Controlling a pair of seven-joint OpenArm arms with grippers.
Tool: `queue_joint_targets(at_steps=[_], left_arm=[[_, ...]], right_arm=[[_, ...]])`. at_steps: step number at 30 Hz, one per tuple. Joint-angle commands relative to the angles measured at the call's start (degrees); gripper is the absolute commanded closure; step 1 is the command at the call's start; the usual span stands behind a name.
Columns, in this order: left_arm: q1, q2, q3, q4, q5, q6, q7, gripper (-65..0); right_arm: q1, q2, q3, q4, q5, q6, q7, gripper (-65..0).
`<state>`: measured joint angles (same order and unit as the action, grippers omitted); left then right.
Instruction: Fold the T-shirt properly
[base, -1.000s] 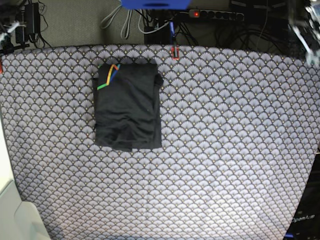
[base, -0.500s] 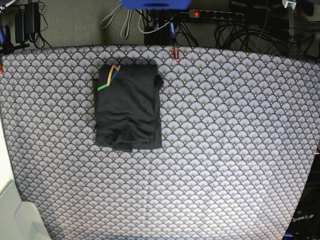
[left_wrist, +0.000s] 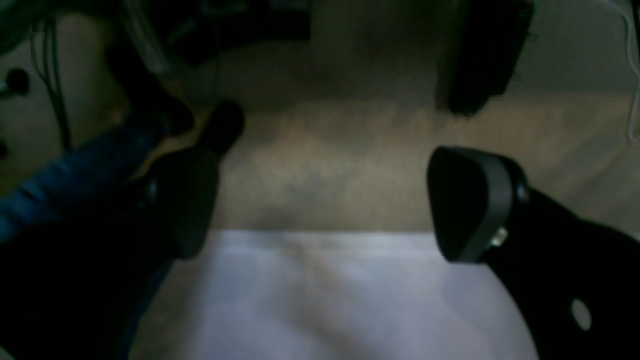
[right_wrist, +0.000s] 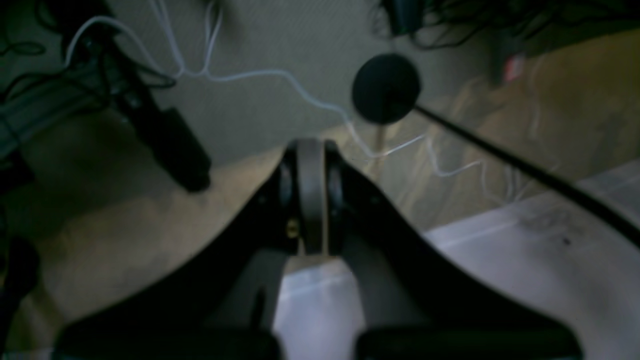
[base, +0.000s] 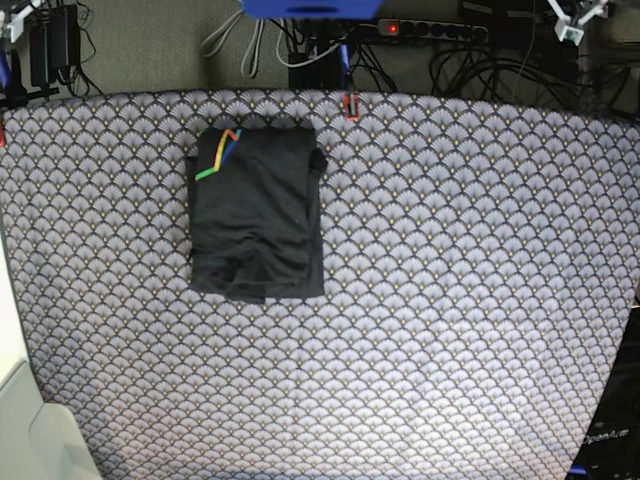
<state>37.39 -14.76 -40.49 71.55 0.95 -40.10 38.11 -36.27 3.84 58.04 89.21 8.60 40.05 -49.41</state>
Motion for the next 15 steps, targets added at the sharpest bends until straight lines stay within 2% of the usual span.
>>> queue_joint_targets(at_steps=[1, 6, 8, 13, 15], left_arm=[[0.81, -0.93, -0.26, -0.65, 0.41, 0.10, 0.62, -65.0], [-3.41, -1.89, 2.20, -9.70, 2.52, 0.10, -0.26, -65.0], [-5.34, -2.07, 3.08, -13.04, 3.75, 0.10, -2.72, -65.0], [-9.39, -2.16, 6.60, -20.25, 7.01, 0.10, -7.21, -65.0], [-10.79, -1.98, 7.65, -22.10, 8.41, 0.10, -8.53, -65.0]], right_arm=[[-0.96, 0.96, 0.46, -0.11, -0.12, -0.05, 0.31, 0.0], [-0.87, 1.04, 0.46, -3.28, -0.12, -0.05, 0.31, 0.0], [-0.52, 0.96, 0.38, -4.24, -0.21, -0.05, 0.92, 0.0], [-0.17, 1.13, 0.29, -11.98, -0.73, -0.05, 8.04, 0.0], [1.15, 2.10, -0.24, -16.20, -4.60, -0.05, 11.21, 0.0]])
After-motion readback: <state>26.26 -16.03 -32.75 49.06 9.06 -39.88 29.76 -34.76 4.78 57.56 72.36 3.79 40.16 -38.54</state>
